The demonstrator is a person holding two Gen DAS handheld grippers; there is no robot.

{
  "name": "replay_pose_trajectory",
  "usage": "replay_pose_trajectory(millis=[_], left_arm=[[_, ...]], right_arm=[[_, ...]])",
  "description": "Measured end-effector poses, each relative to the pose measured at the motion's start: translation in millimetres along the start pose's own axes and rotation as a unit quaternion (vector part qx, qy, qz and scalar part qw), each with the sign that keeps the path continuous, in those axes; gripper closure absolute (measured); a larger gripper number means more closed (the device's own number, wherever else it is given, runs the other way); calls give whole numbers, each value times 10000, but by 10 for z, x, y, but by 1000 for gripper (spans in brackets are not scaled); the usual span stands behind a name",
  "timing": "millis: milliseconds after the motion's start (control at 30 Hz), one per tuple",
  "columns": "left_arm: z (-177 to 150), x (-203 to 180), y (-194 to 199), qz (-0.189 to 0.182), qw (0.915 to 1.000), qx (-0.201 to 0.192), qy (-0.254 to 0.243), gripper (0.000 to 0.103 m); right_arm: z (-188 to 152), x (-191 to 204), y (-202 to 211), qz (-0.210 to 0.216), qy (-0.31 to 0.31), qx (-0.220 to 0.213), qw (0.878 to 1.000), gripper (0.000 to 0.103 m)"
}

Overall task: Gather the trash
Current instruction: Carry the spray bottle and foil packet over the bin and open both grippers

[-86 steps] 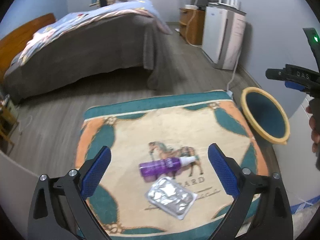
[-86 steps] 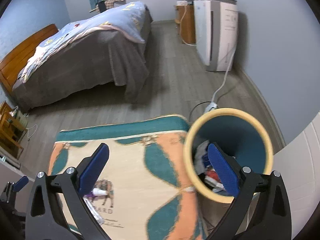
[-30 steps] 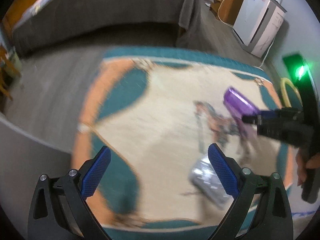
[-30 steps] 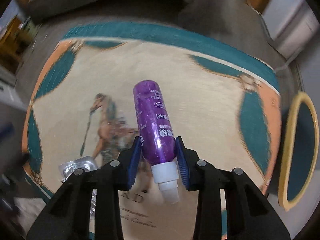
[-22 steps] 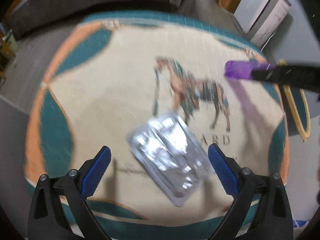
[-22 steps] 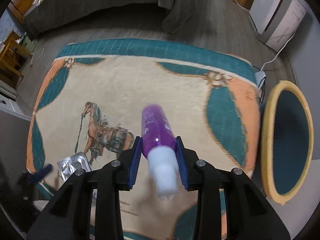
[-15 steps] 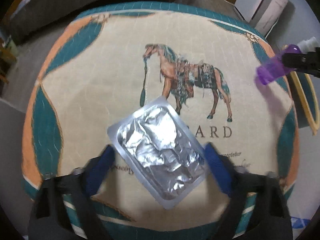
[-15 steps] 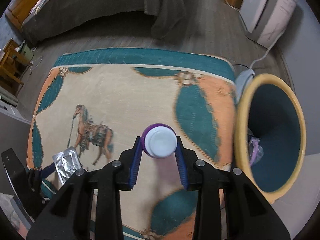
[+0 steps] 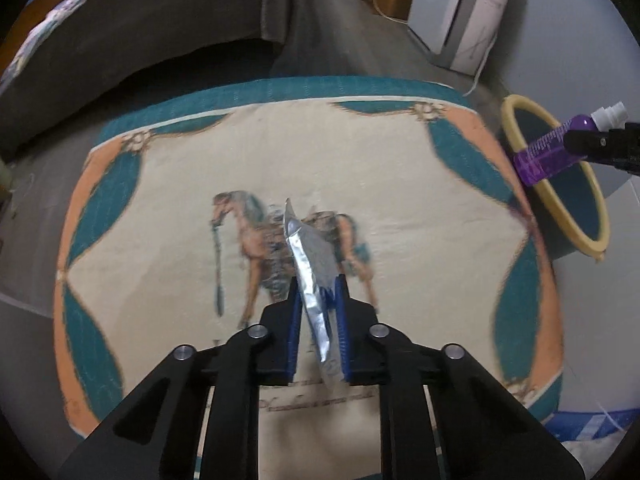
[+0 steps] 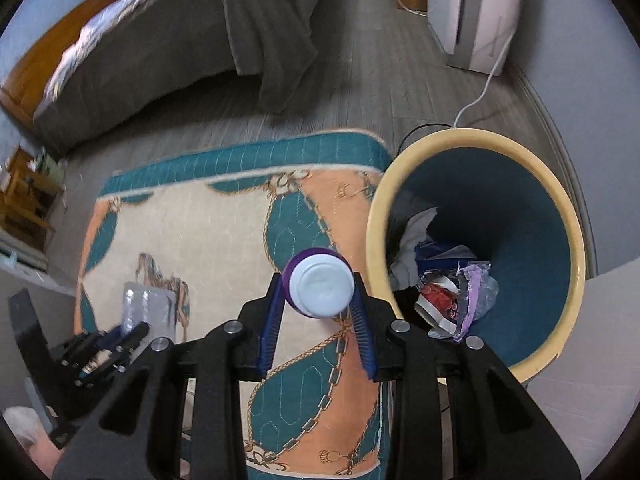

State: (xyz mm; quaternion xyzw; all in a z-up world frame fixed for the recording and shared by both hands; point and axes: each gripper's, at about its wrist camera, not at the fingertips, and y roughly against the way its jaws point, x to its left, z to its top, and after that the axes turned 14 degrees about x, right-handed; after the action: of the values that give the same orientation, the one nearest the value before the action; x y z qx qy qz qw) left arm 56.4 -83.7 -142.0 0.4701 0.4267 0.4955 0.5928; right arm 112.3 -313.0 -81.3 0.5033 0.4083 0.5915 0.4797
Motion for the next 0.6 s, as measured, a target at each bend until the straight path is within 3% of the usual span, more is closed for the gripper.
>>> replay_pose_trajectory(millis=[167, 333, 500, 600], left_arm=[[90, -297, 54, -46, 9992, -92, -391, 91], [257, -614, 300, -188, 9964, -435, -707, 91], [571, -1178, 502, -620, 9876, -737, -1238, 91], [755, -1556, 500, -896, 9787, -804, -1663, 91]], right_arm=[[-25, -140, 201, 45, -2, -255, 9997, 71], [-43, -465, 418, 109, -355, -602, 9975, 71], [-91, -866, 454, -204, -767, -756, 9940, 71], [-134, -1162, 407, -186, -1122, -704, 9910, 71]])
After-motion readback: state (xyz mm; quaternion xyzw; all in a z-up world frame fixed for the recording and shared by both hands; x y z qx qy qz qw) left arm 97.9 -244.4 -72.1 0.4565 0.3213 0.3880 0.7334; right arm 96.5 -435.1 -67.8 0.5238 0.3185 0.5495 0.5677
